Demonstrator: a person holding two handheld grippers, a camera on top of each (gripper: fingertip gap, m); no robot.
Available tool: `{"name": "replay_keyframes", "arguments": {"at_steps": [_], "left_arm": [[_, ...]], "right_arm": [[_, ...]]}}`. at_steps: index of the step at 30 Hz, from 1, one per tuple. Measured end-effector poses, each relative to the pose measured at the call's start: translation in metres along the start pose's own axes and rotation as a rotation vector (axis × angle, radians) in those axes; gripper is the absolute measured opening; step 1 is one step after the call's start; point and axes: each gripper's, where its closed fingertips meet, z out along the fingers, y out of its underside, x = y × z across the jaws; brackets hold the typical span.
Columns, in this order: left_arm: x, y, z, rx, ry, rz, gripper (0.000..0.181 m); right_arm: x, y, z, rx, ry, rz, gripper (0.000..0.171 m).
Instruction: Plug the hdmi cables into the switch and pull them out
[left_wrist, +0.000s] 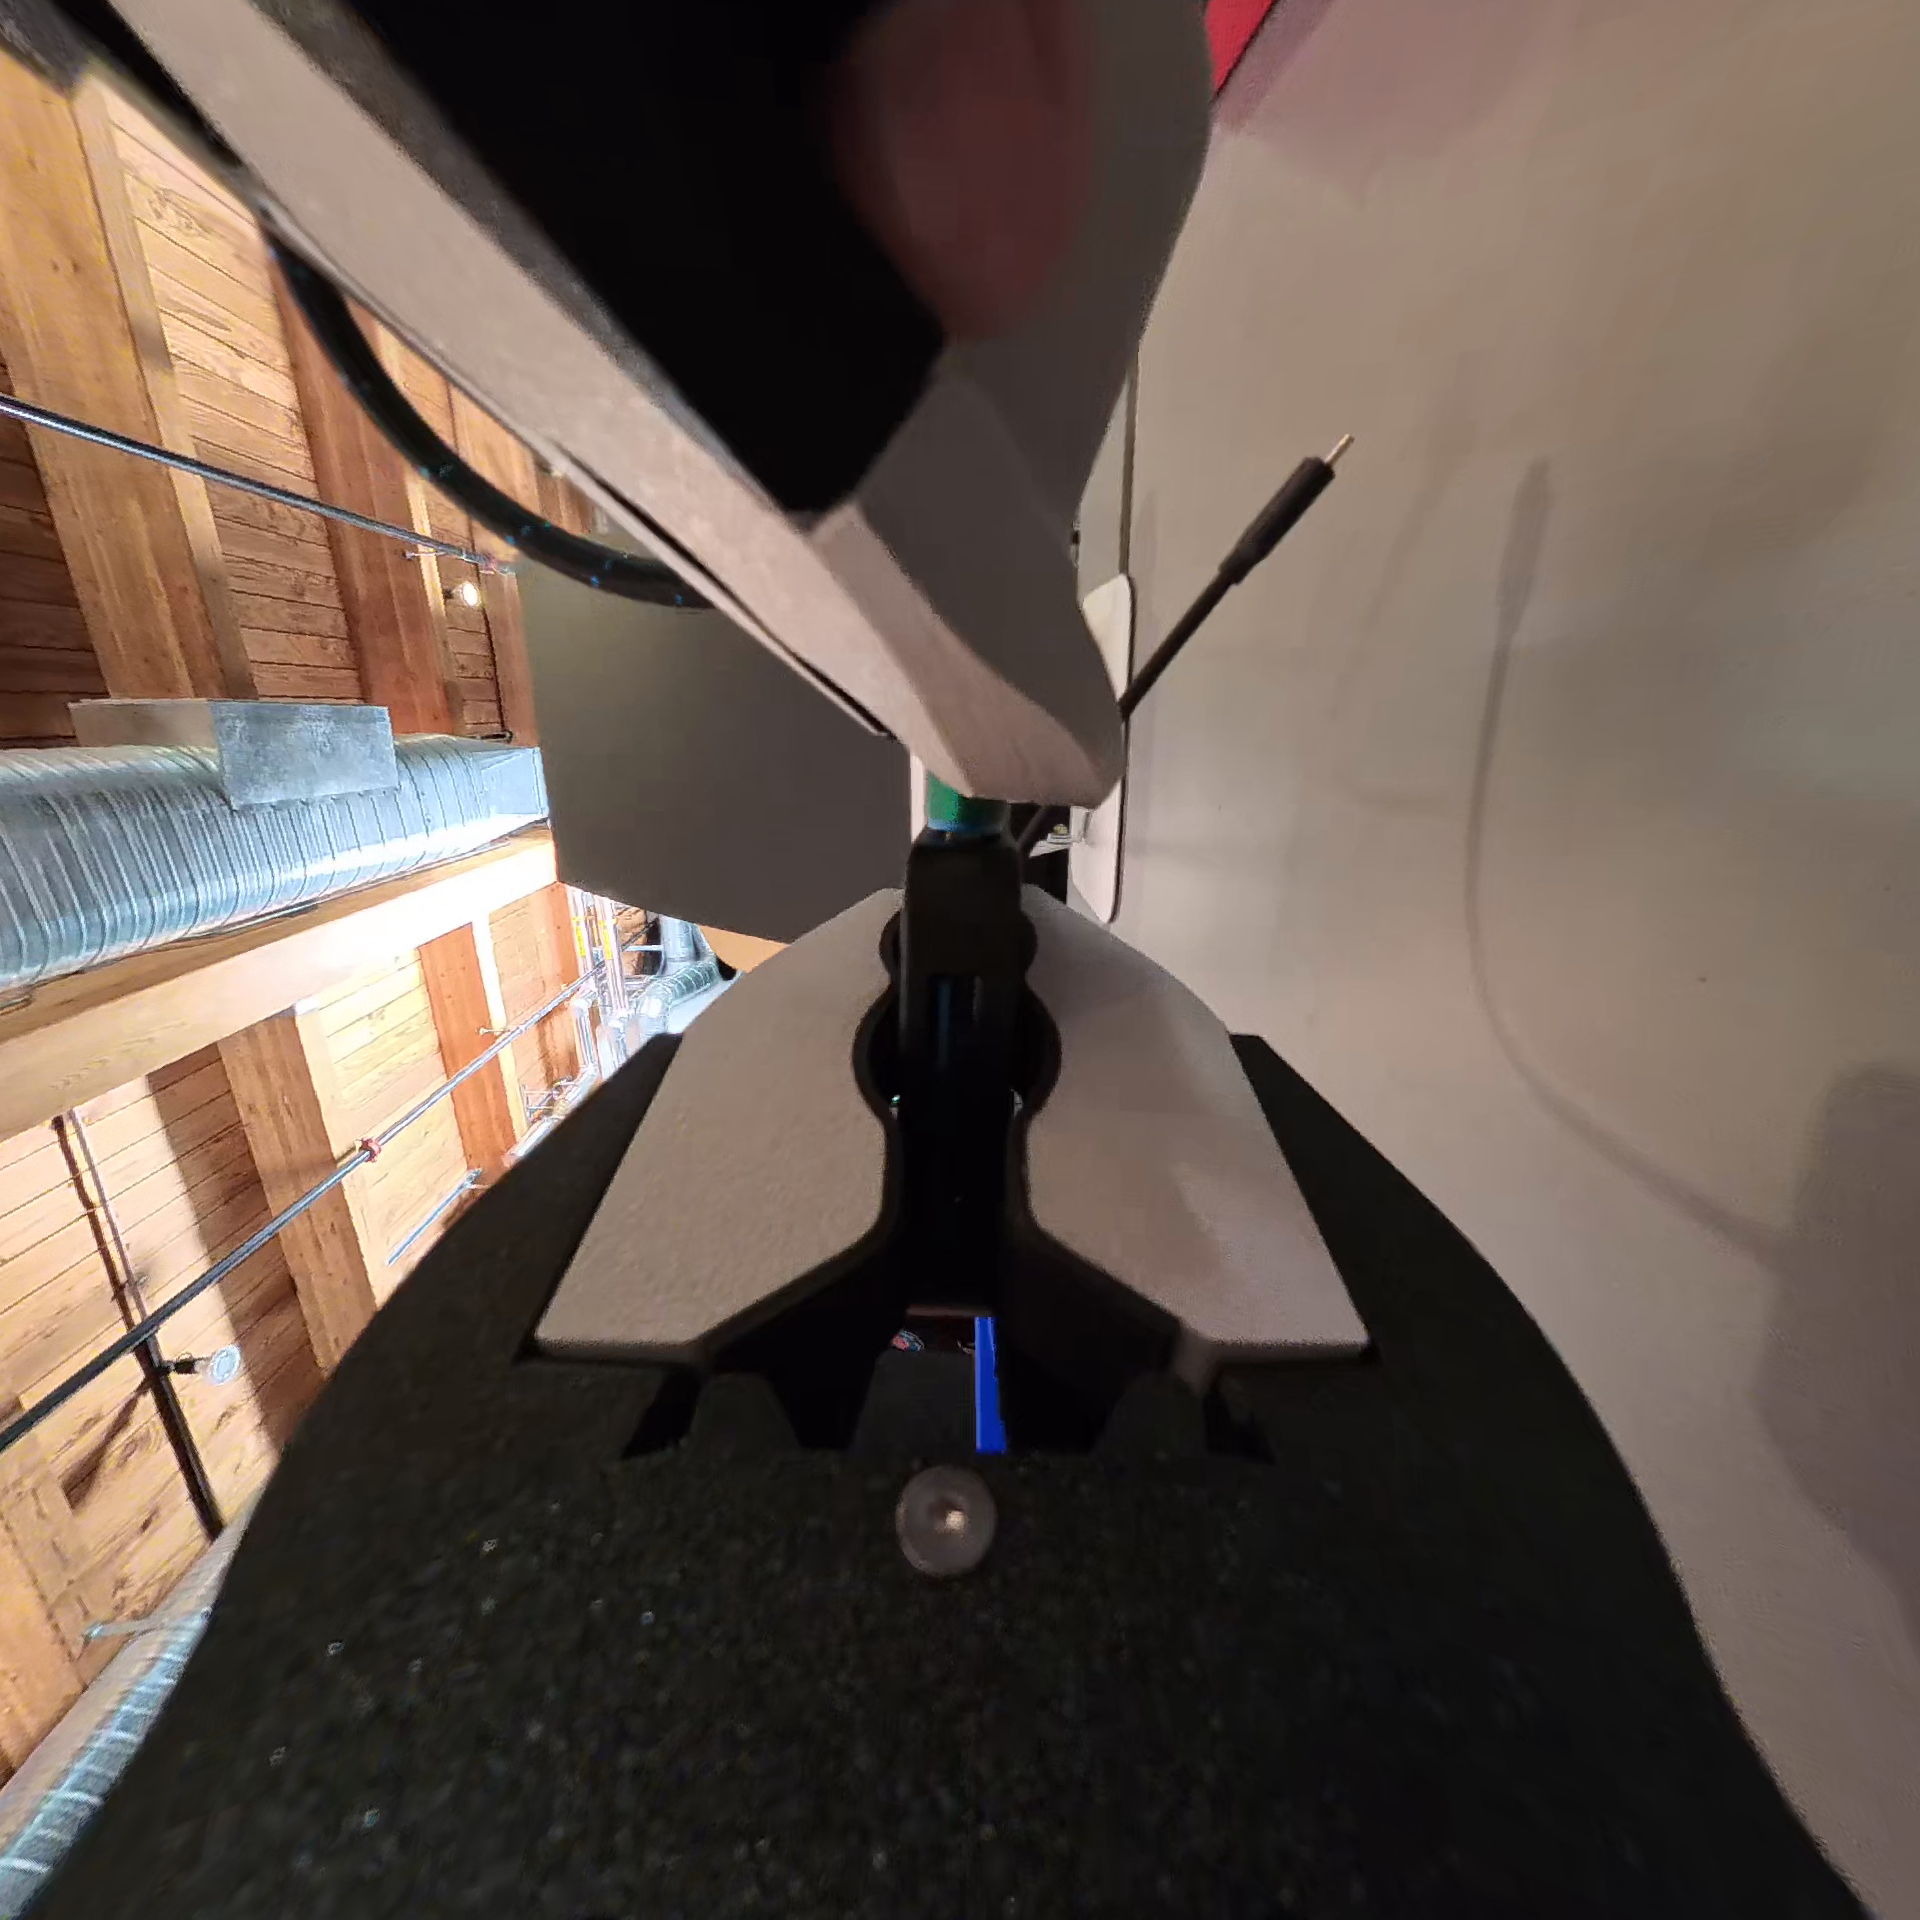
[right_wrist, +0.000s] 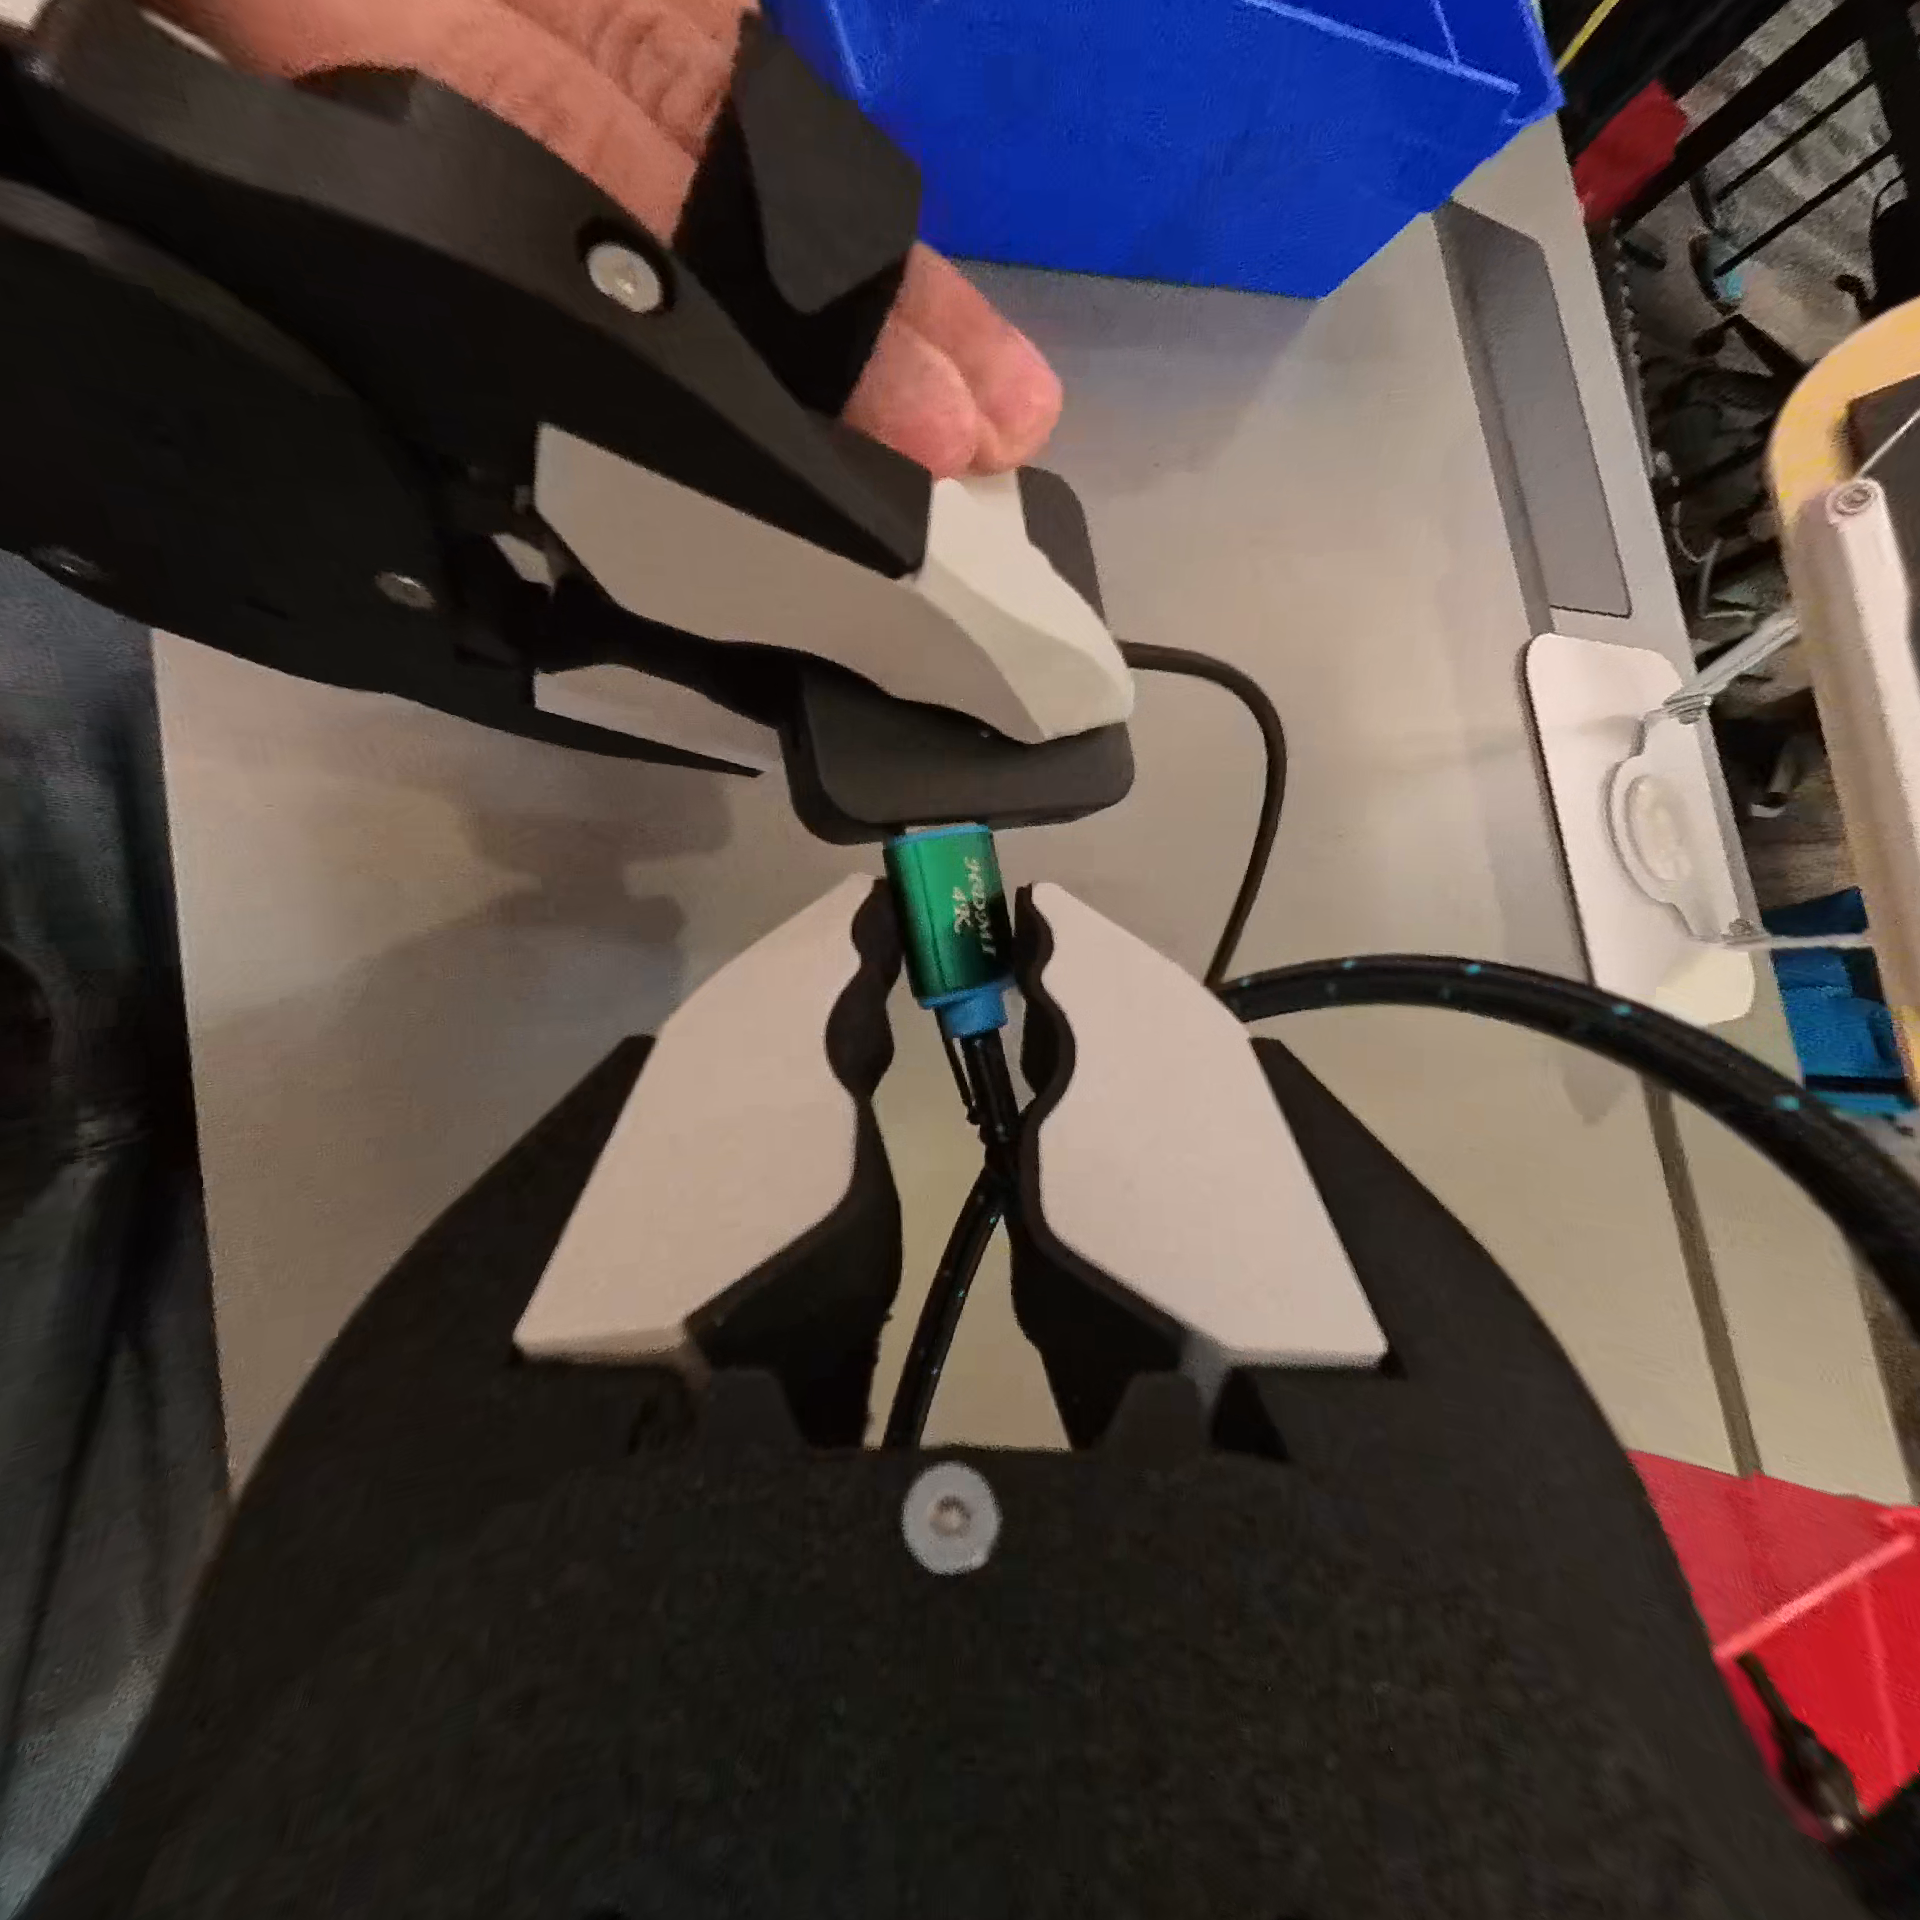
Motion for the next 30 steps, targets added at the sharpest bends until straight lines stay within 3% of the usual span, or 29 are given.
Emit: {"name": "replay_keyframes", "arguments": {"at_steps": [10,15,19,22,24,27,30], "left_arm": [[0.001,-0.002,-0.001,0.057,-0.057,0.014,0.014],[0.007,0.004,0.002,0.042,0.007,-0.042,0.014],[0.006,0.004,-0.003,0.094,0.115,-0.183,0.014],[0.005,-0.003,-0.011,0.164,0.191,-0.255,0.014],[0.004,-0.006,-0.014,0.183,0.206,-0.263,0.014],[0.004,-0.009,-0.014,0.174,0.219,-0.259,0.014],[0.01,-0.01,-0.012,0.142,0.274,-0.251,0.014]], "right_arm": [[-0.008,-0.002,-0.003,0.026,-0.099,0.086,0.025],[-0.008,-0.007,-0.016,0.069,-0.128,0.1,0.026],[-0.019,-0.04,-0.065,0.31,-0.192,0.02,0.031],[-0.004,-0.067,-0.136,0.616,-0.196,0.044,0.03],[0.019,-0.063,-0.176,0.741,-0.193,0.113,0.029],[0.023,-0.046,-0.173,0.625,-0.18,0.126,0.033],[-0.005,-0.052,-0.131,0.435,-0.115,-0.015,0.031]]}}
